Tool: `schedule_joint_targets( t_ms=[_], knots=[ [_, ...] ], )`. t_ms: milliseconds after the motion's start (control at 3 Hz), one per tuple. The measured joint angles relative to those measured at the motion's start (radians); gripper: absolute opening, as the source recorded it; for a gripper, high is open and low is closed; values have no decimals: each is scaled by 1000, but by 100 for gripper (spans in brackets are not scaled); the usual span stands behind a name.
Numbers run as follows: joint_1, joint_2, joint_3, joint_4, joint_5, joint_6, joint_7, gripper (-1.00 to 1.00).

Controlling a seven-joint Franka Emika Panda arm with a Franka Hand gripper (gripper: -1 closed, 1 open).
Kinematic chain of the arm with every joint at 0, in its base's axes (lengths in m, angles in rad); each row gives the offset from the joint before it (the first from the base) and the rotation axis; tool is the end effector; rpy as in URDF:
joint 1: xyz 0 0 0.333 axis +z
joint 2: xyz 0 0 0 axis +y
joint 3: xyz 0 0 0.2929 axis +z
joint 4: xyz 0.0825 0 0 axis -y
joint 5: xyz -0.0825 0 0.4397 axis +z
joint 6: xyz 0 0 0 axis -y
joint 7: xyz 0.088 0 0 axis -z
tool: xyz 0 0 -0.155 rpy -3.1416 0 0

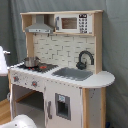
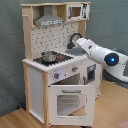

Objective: Play with the kitchen

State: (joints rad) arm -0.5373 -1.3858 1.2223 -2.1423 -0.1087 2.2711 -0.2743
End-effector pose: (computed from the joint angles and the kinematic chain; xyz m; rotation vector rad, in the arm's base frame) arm 0.3381 0.4571 0.5388 1.4512 0.8971 0.8725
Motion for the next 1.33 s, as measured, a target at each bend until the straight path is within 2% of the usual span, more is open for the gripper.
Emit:
schedule_joint_targets(
  t_ms=[333, 667, 1000, 1333],
  knots=[
    [3, 45, 0, -24, 31, 55, -75, 100],
    [14, 92, 1, -33, 79, 65, -160, 100],
    [39, 136, 0, -38, 136, 51, -246, 100],
    [78, 174, -5, -51, 189, 2, -319, 100]
  ],
)
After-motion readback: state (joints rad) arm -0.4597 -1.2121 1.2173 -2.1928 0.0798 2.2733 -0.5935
